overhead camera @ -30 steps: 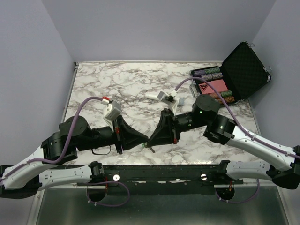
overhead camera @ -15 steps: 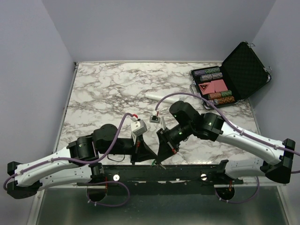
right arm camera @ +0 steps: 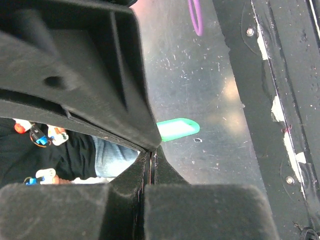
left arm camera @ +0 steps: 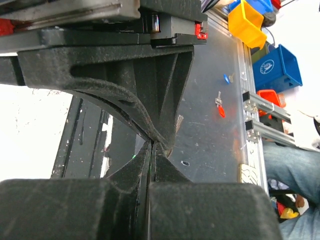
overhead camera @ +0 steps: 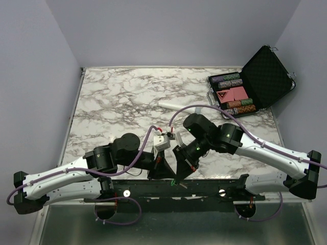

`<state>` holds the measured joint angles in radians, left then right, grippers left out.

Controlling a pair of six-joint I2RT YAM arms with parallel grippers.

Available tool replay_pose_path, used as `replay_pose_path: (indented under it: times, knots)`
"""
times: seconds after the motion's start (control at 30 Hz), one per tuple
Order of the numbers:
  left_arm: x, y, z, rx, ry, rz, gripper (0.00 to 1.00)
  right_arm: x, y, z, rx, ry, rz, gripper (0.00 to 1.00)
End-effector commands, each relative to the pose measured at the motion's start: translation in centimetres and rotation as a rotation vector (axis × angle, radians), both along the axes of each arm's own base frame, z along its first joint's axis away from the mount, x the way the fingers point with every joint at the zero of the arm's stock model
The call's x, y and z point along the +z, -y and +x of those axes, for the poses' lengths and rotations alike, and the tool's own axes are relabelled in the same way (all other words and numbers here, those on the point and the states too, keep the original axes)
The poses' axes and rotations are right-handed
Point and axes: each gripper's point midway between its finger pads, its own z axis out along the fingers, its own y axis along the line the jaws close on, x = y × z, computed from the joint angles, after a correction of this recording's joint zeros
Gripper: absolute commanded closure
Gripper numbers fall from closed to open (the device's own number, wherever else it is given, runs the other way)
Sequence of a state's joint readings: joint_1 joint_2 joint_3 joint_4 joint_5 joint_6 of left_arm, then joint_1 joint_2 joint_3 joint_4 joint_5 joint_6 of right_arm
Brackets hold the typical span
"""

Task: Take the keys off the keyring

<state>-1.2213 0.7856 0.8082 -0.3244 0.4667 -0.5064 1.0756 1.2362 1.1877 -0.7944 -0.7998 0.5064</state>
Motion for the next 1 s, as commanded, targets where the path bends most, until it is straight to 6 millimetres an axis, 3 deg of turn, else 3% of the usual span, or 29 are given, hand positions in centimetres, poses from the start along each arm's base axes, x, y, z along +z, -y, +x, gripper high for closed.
replay_pose_path:
  times: [0.0, 0.17, 0.33, 0.5, 0.63, 0.83, 0.97]
  knots:
    - [0.2, 0.6, 1.0, 0.050, 0.010, 0.062, 0.72, 5.9, -4.8, 4.4, -0.091, 0.233, 0.295, 0.99]
    - [2.2, -0.8, 4.7, 0.272, 0.069, 0.091, 0.39, 5.5, -4.5, 6.5, -0.197, 0.337, 0.276, 0.99]
    - [6.1, -2.7, 6.6, 0.410, 0.117, 0.002, 0.25, 5.3, -4.4, 8.0, -0.249, 0.430, 0.285, 0.99]
    - [10.1, -4.8, 7.7, 0.516, 0.160, -0.161, 0.26, 7.6, -4.2, 10.1, -0.315, 0.606, 0.382, 0.99]
    - [13.0, -5.9, 7.0, 0.486, 0.200, -0.303, 0.25, 9.8, -4.0, 10.4, -0.276, 0.741, 0.480, 0.99]
    - [14.7, -6.7, 7.6, 0.448, 0.231, -0.377, 0.31, 12.4, -4.8, 9.7, -0.150, 0.788, 0.514, 0.99]
    - [15.8, -7.1, 9.0, 0.455, 0.238, -0.408, 0.31, 12.9, -5.4, 11.6, -0.136, 0.844, 0.441, 0.99]
